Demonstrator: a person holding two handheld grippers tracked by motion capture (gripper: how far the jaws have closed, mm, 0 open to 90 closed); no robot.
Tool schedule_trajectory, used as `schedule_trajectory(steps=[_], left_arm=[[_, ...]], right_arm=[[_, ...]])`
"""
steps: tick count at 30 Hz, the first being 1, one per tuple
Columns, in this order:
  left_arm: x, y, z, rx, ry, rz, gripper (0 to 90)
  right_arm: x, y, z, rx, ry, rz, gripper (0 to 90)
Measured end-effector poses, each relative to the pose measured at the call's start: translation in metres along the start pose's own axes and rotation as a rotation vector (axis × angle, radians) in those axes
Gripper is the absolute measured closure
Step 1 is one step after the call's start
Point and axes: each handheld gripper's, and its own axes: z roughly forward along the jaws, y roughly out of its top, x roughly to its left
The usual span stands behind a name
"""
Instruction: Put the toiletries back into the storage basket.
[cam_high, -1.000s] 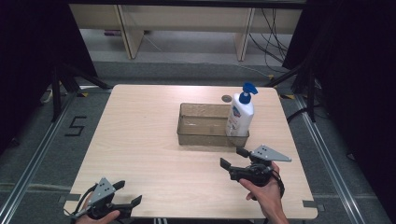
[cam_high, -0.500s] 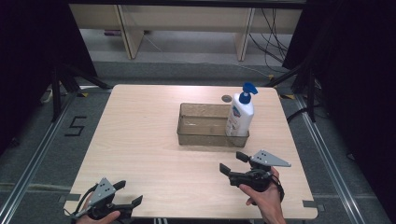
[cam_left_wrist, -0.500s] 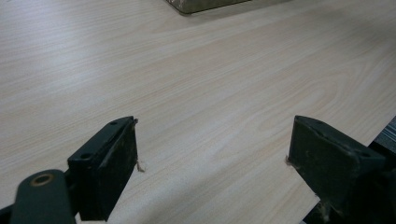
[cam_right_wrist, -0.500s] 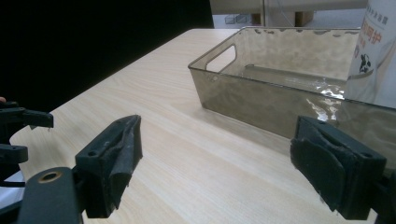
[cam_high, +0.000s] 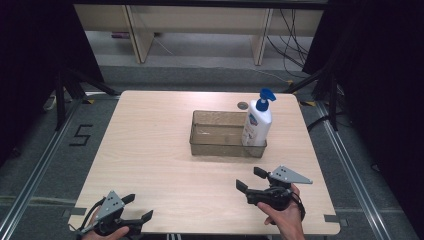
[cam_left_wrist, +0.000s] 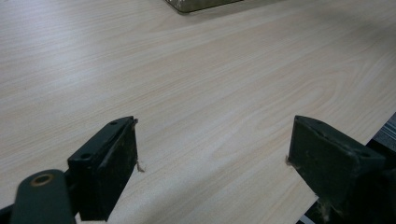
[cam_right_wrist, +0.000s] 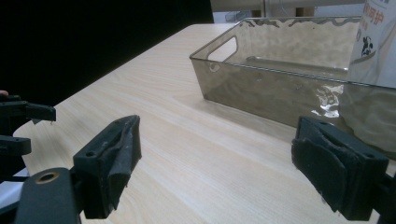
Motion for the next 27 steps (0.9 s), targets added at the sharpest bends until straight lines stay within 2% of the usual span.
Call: schedule_trajectory(steps=[1, 3, 4, 6, 7, 8, 9, 10, 11, 12, 13, 14, 15, 16, 19, 21, 22, 23, 24, 25, 27], left_arm=[[0.0, 0.0, 0.0, -0.002, 0.0, 0.0, 15.0], [-0.001, 0.0, 0.0, 0.005, 0.007, 0.0, 15.0], [-0.001, 0.0, 0.0, 0.003, 0.007, 0.001, 15.0], [0.0, 0.0, 0.0, 0.002, 0.002, 0.001, 14.9], [0.0, 0.0, 0.0, 0.001, 0.0, 0.003, 14.9], [-0.001, 0.0, -0.001, 0.006, 0.007, 0.003, 15.0], [-0.002, 0.0, 0.001, -0.014, -0.001, -0.012, 15.0], [-0.002, 0.0, 0.001, -0.014, -0.001, -0.012, 15.0], [-0.001, 0.0, -0.001, -0.005, 0.004, -0.002, 15.0], [0.0, 0.0, -0.001, 0.005, 0.003, 0.008, 15.0], [0.0, 0.0, -0.001, 0.005, 0.004, 0.005, 15.0], [-0.001, 0.0, -0.001, 0.003, 0.004, 0.004, 15.0], [-0.001, 0.0, -0.002, 0.003, 0.01, 0.0, 15.0], [-0.001, 0.0, -0.002, 0.003, 0.01, 0.0, 15.0], [-0.002, 0.0, -0.002, 0.004, 0.012, 0.003, 15.0], [-0.002, 0.0, -0.002, 0.004, 0.012, 0.002, 15.0], [-0.002, 0.0, -0.002, 0.004, 0.012, 0.002, 15.0], [-0.002, 0.0, -0.002, 0.003, 0.012, 0.002, 14.9], [-0.002, 0.0, -0.002, 0.003, 0.012, 0.002, 15.0], [-0.002, 0.0, -0.002, 0.005, 0.013, 0.001, 15.0], [-0.002, 0.0, -0.002, 0.004, 0.013, 0.0, 15.0]], right_arm=[[-0.001, 0.0, -0.001, 0.002, -0.009, -0.021, 16.3], [0.002, -0.002, -0.002, 0.004, -0.006, 0.006, 16.3], [0.0, -0.002, -0.002, -0.004, -0.009, -0.024, 16.3], [0.002, -0.003, -0.003, 0.005, -0.005, 0.0, 16.3], [0.001, -0.004, -0.003, 0.001, -0.009, -0.022, 16.3], [0.003, -0.005, -0.003, 0.002, -0.011, -0.001, 16.3], [0.002, -0.006, -0.004, 0.01, -0.005, -0.006, 16.3], [0.003, -0.006, -0.005, 0.01, -0.006, -0.001, 16.3], [0.002, -0.007, -0.005, 0.012, -0.017, -0.02, 16.3], [0.003, -0.007, -0.004, 0.006, 0.002, -0.01, 16.3], [0.003, -0.007, -0.007, 0.019, -0.014, -0.021, 16.3], [0.004, -0.008, -0.007, 0.01, -0.013, -0.025, 16.3], [0.007, -0.008, -0.009, 0.03, -0.014, 0.019, 16.3], [0.005, -0.009, -0.007, 0.005, -0.012, -0.022, 16.3], [0.007, -0.011, -0.009, 0.013, -0.003, -0.009, 16.3], [0.007, -0.014, -0.009, 0.017, -0.022, -0.03, 16.2], [0.008, -0.014, -0.01, 0.039, -0.022, -0.022, 16.2], [0.01, -0.015, -0.011, 0.034, -0.02, 0.004, 16.2], [0.008, -0.015, -0.011, 0.021, -0.009, -0.019, 16.2], [0.01, -0.016, -0.011, 0.018, -0.01, 0.005, 16.2], [0.008, -0.016, -0.013, 0.02, -0.019, -0.014, 16.2]])
